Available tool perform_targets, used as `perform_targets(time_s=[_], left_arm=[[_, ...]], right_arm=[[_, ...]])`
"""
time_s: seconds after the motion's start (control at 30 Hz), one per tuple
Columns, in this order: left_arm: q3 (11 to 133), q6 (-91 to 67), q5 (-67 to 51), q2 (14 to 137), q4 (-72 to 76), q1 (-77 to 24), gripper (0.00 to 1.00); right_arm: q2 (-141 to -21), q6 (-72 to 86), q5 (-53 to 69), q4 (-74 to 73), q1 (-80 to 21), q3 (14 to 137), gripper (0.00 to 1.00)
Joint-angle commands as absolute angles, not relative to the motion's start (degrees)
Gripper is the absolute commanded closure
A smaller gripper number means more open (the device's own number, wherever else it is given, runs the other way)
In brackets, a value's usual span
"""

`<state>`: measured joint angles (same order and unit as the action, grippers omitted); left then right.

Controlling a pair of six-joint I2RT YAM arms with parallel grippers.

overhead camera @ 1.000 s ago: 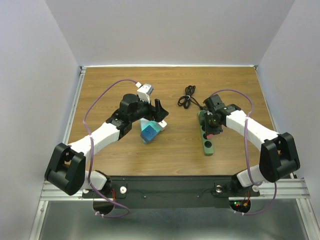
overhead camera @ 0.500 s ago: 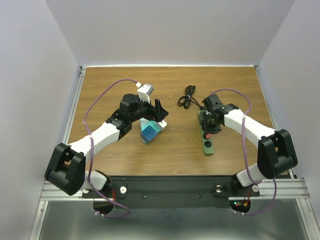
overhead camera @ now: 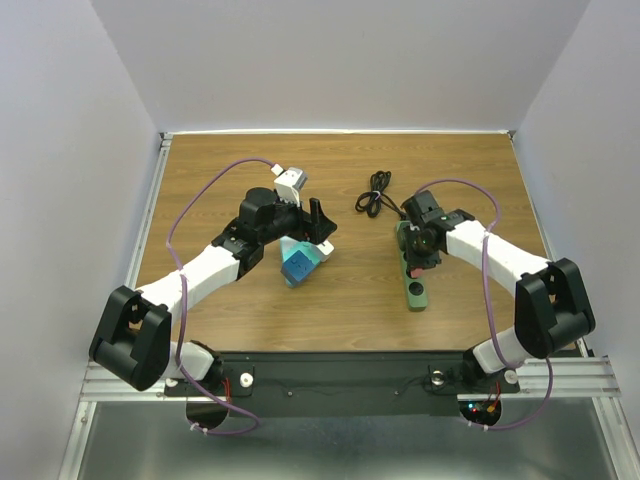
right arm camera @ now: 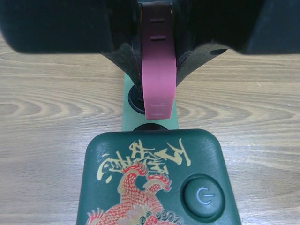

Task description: Insert the plug

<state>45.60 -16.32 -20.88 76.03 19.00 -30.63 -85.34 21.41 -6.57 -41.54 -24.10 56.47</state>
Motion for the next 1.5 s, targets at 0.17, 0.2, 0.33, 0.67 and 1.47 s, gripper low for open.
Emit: perform_targets(time_s=[0.17, 0.2, 0.33, 0.67, 1.47], left_arm=[[45.18, -15.03, -21.27, 75.32, 20.65, -30.32, 0.08], [45.09, -15.03, -21.27, 75.24, 20.57, -30.32, 0.08], [45.26, -14.94, -21.36, 75.06, 20.57, -30.32, 0.08], [45.44, -14.85, -21.53, 74.97, 20.57, -30.23, 0.08], [45.61, -14.06, -21.71, 73.56, 20.21, -30.06, 0.08]], right_arm=[[-86.92, 24.43, -7.65, -40.08, -26.19, 54.05, 1.0], [-87.18, 24.52, -7.82, -40.17, -26.19, 53.88, 1.0], [-88.59, 25.22, -7.56, -40.08, -26.28, 52.74, 0.99], [-92.28, 25.75, -6.94, -39.02, -26.46, 49.22, 1.0], [-96.42, 29.71, -5.89, -38.58, -31.11, 45.88, 1.0]])
